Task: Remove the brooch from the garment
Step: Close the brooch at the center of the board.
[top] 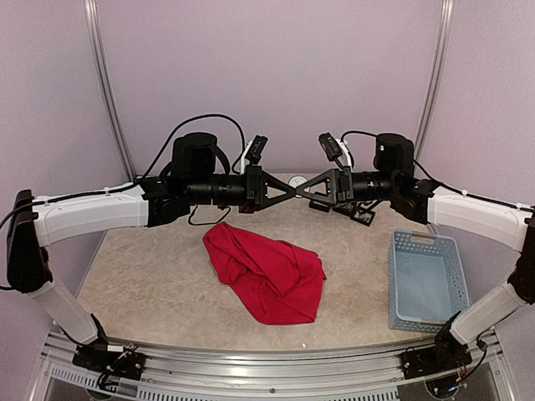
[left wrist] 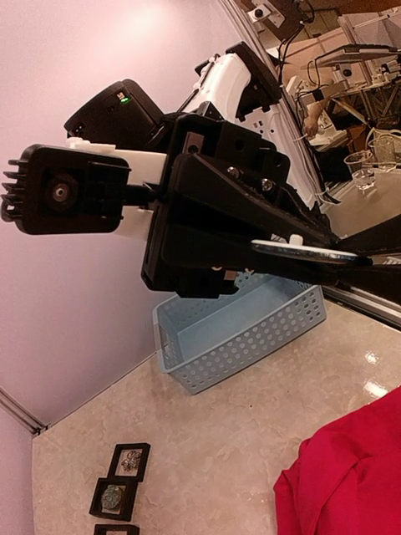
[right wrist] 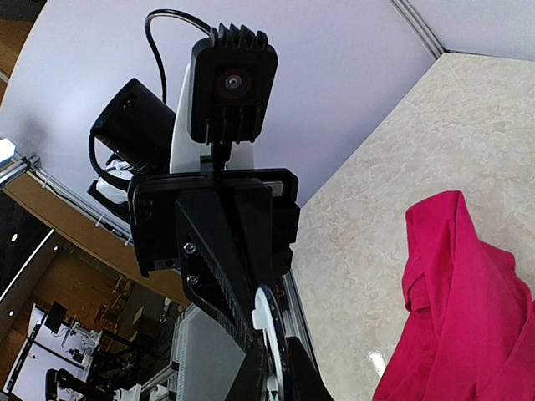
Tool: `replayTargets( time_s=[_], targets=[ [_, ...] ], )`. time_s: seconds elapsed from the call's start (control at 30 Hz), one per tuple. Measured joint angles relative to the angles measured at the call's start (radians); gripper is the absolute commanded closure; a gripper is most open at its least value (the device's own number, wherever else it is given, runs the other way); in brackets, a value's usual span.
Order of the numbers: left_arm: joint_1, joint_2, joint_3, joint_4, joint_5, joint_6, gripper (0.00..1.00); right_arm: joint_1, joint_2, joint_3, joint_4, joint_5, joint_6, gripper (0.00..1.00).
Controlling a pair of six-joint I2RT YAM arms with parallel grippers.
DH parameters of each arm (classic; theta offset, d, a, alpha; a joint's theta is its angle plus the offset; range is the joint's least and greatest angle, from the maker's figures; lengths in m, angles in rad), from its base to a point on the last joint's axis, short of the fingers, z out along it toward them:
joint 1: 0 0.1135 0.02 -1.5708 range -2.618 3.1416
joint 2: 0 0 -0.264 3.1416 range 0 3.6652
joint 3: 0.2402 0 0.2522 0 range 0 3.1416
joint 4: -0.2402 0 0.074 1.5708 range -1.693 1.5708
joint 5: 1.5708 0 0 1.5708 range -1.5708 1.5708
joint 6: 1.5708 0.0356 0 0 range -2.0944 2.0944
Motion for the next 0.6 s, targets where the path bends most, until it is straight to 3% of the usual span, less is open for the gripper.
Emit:
replayTargets(
  time_s=[0.6],
  targets=[
    [0.002,0.0,-0.039,0.038,-0.01,-0.021,1.0,0.005,-0.001,0.008,-0.071,0.034,-0.013,0.94]
  ],
)
